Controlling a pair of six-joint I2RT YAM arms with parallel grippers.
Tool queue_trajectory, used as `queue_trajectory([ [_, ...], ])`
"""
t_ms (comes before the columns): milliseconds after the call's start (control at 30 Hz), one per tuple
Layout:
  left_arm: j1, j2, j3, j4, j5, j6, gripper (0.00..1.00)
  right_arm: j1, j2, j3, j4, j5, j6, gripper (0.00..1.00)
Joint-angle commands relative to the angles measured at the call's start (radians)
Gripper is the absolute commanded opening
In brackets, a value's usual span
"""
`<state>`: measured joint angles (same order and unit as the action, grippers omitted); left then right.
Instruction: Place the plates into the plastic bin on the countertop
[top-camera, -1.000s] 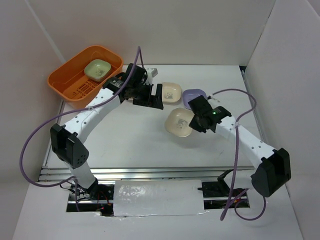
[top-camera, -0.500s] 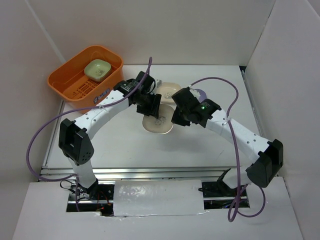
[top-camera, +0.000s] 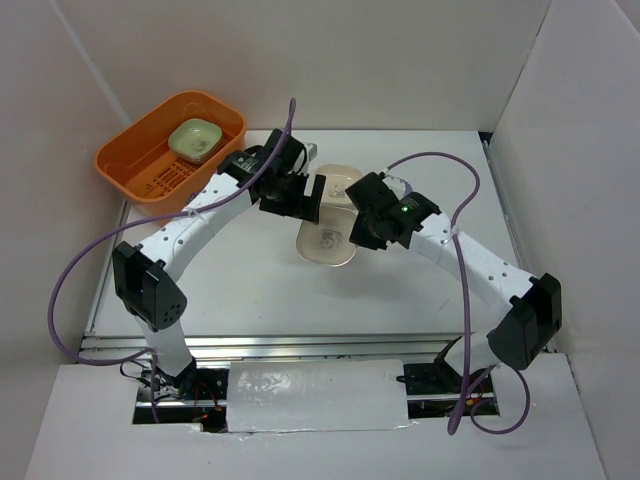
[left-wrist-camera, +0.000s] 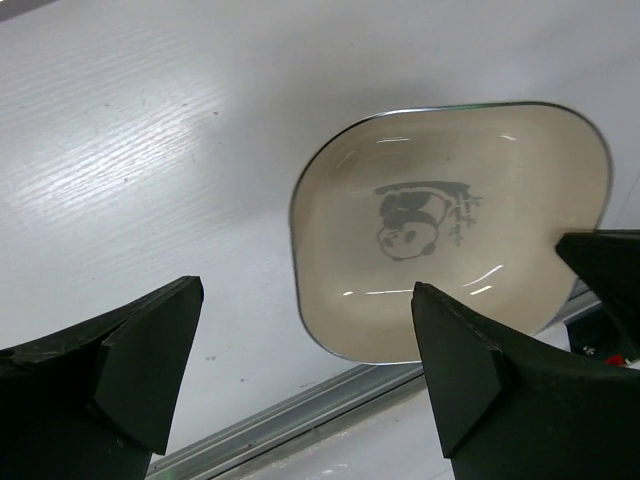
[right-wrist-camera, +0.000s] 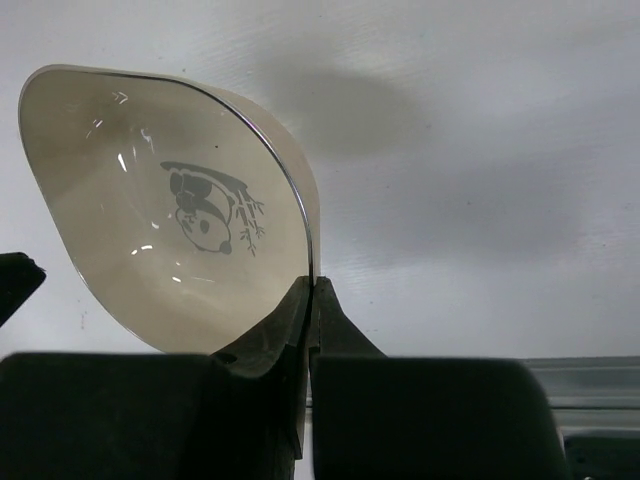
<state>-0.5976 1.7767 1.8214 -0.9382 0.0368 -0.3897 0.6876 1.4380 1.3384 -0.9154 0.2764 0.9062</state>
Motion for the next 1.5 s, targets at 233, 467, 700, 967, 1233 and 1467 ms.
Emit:
queue_trajectory([
  [233, 0.005, -0.013, -0.028, 0.006, -0.044, 0.028, 0.92, -0.019, -0.126, 0.039, 0.088, -0.089, -0.012, 0.0],
  [467, 0.021, 0.006, 0.019, 0.019, -0.023, 0.031, 0.11, -0.054, -0.203, -0.019, 0.199, -0.206, -0.006, 0.16],
  [700, 0.334, -0.014, 0.206, 0.01, -0.092, -0.056, 0.0, -0.169, -0.266, -0.053, 0.118, -0.141, 0.005, 1.0],
  [967, 0.78, 0.113, 0.245, 0.269, 0.031, -0.345, 0.0, -0.322, -0.366, -0.26, 0.207, -0.31, -0.05, 1.0],
  [1233, 0.906, 0.481, 0.513, 0.427, 0.127, -0.524, 0.0, -0.388, -0.372, -0.246, 0.205, -0.445, -0.138, 1.0],
  [1467, 0.9, 0.588, 0.492, 0.543, 0.106, -0.637, 0.0, -0.444, -0.311, -0.174, 0.176, -0.503, -0.202, 1.0],
])
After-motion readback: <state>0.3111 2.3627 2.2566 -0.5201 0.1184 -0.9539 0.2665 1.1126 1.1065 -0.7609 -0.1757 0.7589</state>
